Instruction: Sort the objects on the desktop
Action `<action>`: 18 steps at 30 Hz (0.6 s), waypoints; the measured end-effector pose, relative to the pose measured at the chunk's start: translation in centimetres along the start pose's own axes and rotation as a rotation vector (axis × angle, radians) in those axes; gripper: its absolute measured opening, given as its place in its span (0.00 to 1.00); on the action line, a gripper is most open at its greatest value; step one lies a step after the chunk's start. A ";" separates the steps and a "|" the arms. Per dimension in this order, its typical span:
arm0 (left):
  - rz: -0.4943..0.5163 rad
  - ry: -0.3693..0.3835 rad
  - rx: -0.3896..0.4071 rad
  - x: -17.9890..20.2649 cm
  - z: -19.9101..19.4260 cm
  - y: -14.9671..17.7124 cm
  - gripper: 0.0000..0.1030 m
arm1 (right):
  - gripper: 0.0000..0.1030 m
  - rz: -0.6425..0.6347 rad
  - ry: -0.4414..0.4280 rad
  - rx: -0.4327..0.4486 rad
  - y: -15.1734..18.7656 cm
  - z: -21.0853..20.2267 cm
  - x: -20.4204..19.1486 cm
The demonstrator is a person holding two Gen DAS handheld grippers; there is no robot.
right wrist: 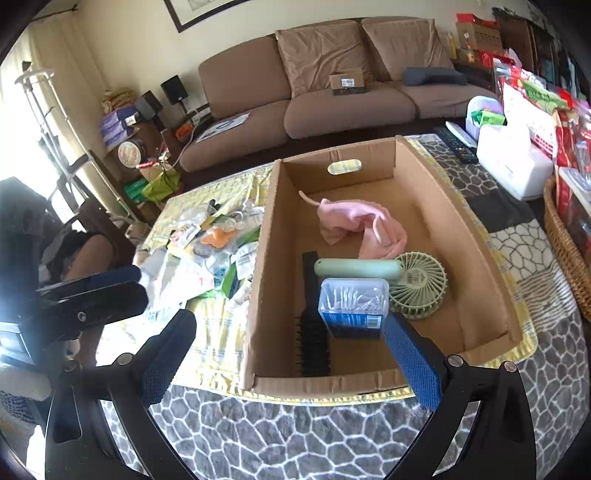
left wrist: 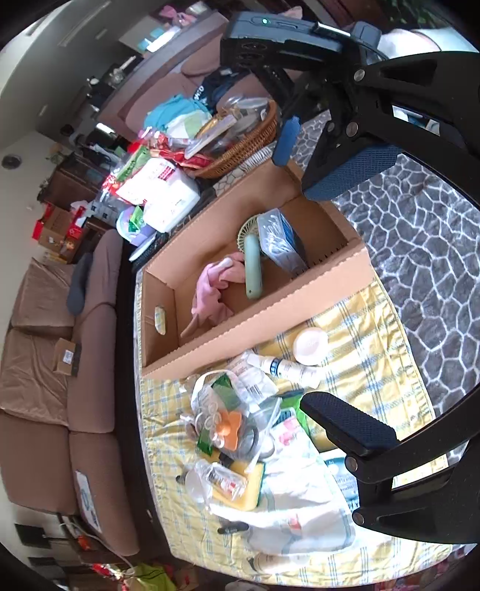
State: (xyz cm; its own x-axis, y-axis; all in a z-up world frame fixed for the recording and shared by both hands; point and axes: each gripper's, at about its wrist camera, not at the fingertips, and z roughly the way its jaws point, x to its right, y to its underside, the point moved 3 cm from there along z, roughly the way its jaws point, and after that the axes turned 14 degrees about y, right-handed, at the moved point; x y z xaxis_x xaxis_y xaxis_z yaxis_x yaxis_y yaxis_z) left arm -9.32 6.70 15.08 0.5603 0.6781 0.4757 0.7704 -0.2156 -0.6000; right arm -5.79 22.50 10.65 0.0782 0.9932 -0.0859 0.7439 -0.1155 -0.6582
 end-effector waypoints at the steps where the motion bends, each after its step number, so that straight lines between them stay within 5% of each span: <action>1: 0.013 -0.019 0.010 0.1 -0.7 0.5 1.00 | 1.00 -0.016 0.021 0.005 0.2 -0.4 -0.2; 18: 0.074 -0.183 0.096 -3.1 -11.5 6.1 1.00 | 1.00 -0.098 0.060 0.093 1.8 -5.2 -7.3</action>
State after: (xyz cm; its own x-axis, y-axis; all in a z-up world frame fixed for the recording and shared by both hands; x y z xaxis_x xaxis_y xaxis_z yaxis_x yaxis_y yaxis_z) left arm -2.90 -4.74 17.35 0.5431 0.7810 0.3084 0.6916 -0.2077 -0.6918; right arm -1.55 15.08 13.99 0.0499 0.9984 0.0256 0.6853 -0.0156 -0.7281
